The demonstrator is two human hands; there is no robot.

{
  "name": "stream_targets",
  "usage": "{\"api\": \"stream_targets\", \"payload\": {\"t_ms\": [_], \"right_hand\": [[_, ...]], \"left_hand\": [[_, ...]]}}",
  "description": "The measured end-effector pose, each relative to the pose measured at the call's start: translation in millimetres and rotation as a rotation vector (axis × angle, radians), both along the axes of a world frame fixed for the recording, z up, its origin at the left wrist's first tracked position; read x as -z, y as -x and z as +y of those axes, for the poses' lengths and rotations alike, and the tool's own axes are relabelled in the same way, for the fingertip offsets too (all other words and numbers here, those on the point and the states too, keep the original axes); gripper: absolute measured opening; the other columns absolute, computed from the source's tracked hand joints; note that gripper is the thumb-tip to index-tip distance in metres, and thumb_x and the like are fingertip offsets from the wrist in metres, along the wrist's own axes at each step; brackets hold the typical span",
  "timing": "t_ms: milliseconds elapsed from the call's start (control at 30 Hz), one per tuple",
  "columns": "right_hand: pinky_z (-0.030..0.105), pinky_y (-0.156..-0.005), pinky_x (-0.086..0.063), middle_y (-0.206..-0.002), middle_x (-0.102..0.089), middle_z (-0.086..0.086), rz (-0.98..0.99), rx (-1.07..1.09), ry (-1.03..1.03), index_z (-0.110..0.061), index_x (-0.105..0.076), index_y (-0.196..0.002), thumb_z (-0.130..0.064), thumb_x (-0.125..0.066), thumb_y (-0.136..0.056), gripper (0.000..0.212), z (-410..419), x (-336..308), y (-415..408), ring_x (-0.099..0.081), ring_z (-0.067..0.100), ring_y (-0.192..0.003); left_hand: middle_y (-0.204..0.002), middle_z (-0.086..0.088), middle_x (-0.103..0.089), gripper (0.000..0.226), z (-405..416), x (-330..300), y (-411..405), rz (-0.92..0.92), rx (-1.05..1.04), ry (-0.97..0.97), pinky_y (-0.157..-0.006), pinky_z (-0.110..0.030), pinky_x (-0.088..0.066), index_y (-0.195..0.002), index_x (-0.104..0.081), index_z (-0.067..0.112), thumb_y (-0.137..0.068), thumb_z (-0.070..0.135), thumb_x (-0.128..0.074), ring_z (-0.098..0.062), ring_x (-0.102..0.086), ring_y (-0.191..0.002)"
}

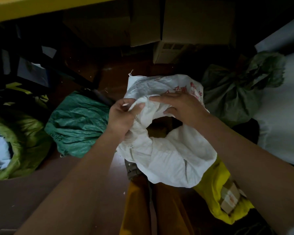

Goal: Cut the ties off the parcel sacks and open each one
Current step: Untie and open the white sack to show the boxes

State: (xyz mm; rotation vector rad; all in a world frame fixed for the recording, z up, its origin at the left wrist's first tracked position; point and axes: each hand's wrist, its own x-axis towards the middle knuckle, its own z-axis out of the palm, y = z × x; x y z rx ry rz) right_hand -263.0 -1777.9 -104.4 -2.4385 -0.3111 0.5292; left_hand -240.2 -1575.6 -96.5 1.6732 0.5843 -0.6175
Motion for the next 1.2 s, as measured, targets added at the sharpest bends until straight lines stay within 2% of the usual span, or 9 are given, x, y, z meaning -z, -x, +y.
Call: {"api": "stream_targets", "payload": {"t_ms": [100, 233, 367, 500, 700, 800, 900, 1100, 1200], "right_hand": [[0.039, -0.114, -0.033, -0.147, -0.048, 0.003, 0.074, 0.126, -0.137, -0.024, -0.057, -0.135, -0.008, -0.069, -0.086, 0.053, -2, -1, -5, -0.040, 0.019, -0.139], [0.033, -0.115, -0.033, -0.142, -0.053, -0.001, 0.108, 0.221, -0.240, -0.023, -0.064, -0.127, -0.008, -0.070, -0.086, 0.044, -2, -4, -12, -0.042, 0.011, -0.137], [0.019, -0.110, -0.037, -0.131, -0.062, -0.005, 0.140, 0.354, -0.326, -0.022, -0.068, -0.121, -0.005, -0.068, -0.087, 0.038, 1, -5, -10, -0.052, 0.005, -0.126], [0.017, -0.107, -0.039, -0.126, -0.064, -0.003, 0.095, 0.468, -0.341, -0.016, -0.068, -0.120, -0.005, -0.065, -0.089, 0.033, 3, -1, -4, -0.055, 0.004, -0.120], [0.020, -0.107, -0.040, -0.126, -0.065, -0.006, 0.120, 0.511, -0.413, -0.022, -0.069, -0.119, -0.012, -0.067, -0.089, 0.031, 5, 2, -6, -0.055, 0.004, -0.121], [0.015, -0.104, -0.039, -0.123, -0.063, -0.013, 0.154, 0.477, -0.417, -0.026, -0.068, -0.119, -0.012, -0.065, -0.090, 0.032, 0, 2, -7, -0.055, 0.001, -0.119], [0.011, -0.100, -0.040, -0.117, -0.064, -0.014, 0.171, 0.542, -0.419, -0.032, -0.065, -0.112, -0.007, -0.060, -0.093, 0.032, -19, 2, -5, -0.056, -0.005, -0.111], [0.011, -0.098, -0.042, -0.111, -0.067, -0.003, 0.155, 0.689, -0.427, -0.024, -0.068, -0.102, 0.000, -0.052, -0.095, 0.029, -22, 7, 8, -0.059, 0.008, -0.109], [0.031, -0.107, -0.042, -0.114, -0.069, -0.003, 0.139, 0.748, -0.381, -0.024, -0.071, -0.100, -0.003, -0.055, -0.096, 0.028, -18, 7, 10, -0.059, 0.014, -0.115]], "left_hand": [[-0.106, 0.000, -0.047, 0.047, 5, -8, 13, -0.406, 0.204, -0.211, -0.073, -0.013, -0.046, -0.095, -0.054, 0.020, -0.064, 0.022, -0.088, -0.009, -0.051, -0.085], [-0.103, -0.001, -0.050, 0.025, 8, -10, 32, -0.937, 0.734, -0.729, -0.077, -0.033, -0.035, -0.076, -0.067, 0.018, -0.069, 0.037, -0.082, -0.018, -0.038, -0.093], [-0.109, -0.002, -0.051, 0.032, 10, -2, 44, -0.688, 0.801, -1.034, -0.078, -0.041, -0.037, -0.088, -0.072, 0.020, -0.076, 0.049, -0.072, -0.026, -0.039, -0.095], [-0.121, -0.003, -0.045, 0.025, 15, 2, 35, -0.498, 0.798, -1.135, -0.083, -0.039, -0.034, -0.111, -0.065, 0.028, -0.086, 0.031, -0.061, -0.028, -0.039, -0.103], [-0.130, -0.005, -0.037, 0.061, -11, 6, 36, -0.169, 0.417, -0.684, -0.080, -0.037, -0.048, -0.132, -0.032, 0.035, -0.082, 0.048, -0.064, -0.026, -0.050, -0.097], [-0.114, 0.000, -0.052, 0.071, -5, 13, 38, -0.161, 0.279, -0.415, -0.056, -0.012, -0.041, -0.135, -0.032, 0.038, -0.081, 0.007, -0.066, -0.012, -0.054, -0.082], [-0.111, 0.026, -0.051, 0.068, 14, 18, 39, -0.181, 0.265, -0.163, -0.078, 0.003, -0.039, -0.132, -0.053, 0.031, -0.084, -0.017, -0.052, 0.015, -0.052, -0.100], [-0.129, 0.007, -0.058, 0.064, 25, 8, 29, 0.121, 0.227, 0.102, -0.071, -0.018, -0.055, -0.108, -0.072, 0.038, -0.085, -0.018, -0.052, 0.000, -0.064, -0.092], [-0.128, -0.011, -0.062, 0.064, 27, 4, 26, 0.348, 0.031, 0.369, -0.082, -0.035, -0.058, -0.109, -0.074, 0.022, -0.081, -0.022, -0.037, -0.024, -0.068, -0.102]]}}
